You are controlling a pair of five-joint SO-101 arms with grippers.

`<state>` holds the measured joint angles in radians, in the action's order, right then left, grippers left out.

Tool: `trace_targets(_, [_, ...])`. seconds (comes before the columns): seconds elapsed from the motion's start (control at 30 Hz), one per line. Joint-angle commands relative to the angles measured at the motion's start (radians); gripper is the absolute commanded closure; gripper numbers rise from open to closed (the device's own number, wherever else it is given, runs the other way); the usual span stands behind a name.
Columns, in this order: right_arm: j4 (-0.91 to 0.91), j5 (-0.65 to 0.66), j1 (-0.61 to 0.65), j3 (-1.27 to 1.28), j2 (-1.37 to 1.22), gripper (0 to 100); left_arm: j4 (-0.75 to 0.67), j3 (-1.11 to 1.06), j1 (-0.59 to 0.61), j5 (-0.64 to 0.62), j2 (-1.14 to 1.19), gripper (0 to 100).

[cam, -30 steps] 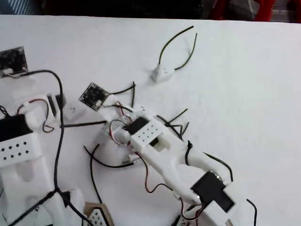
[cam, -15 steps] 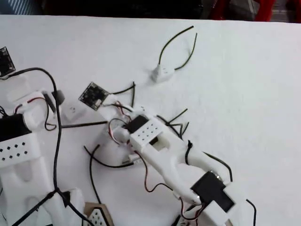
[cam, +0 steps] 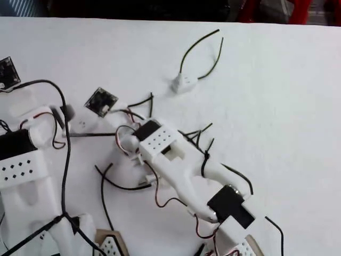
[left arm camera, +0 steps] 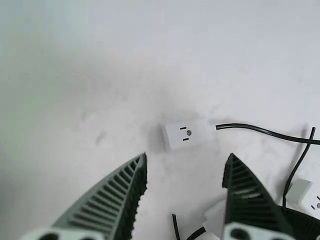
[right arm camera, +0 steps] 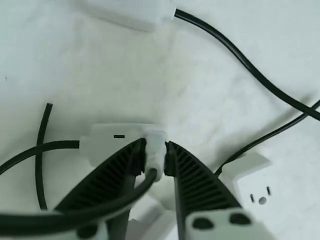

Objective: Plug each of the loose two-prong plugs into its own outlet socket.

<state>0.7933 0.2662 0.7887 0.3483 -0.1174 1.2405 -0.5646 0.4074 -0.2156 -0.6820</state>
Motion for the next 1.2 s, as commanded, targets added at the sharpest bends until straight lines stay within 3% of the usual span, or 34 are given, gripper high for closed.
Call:
trace_targets(0.0, [0.024,-0.026,0.013,-0.005,0.004,98.1,-0.044,-0.012,0.005,-0.003,-0.042,75])
trace_targets(0.37, [0.022,-0.032,0.012,-0.014,0.059,98.2,-0.052,-0.018,0.007,-0.002,-0.042,75])
trace_targets(0.6, [0.124,-0.035,0.007,-0.112,0.015,98.2,-0.075,-0.023,0.007,-0.002,-0.042,75])
trace_targets(1.17, [0.073,-0.031,-0.015,-0.112,-0.041,98.2,-0.078,-0.037,0.007,-0.002,-0.042,75])
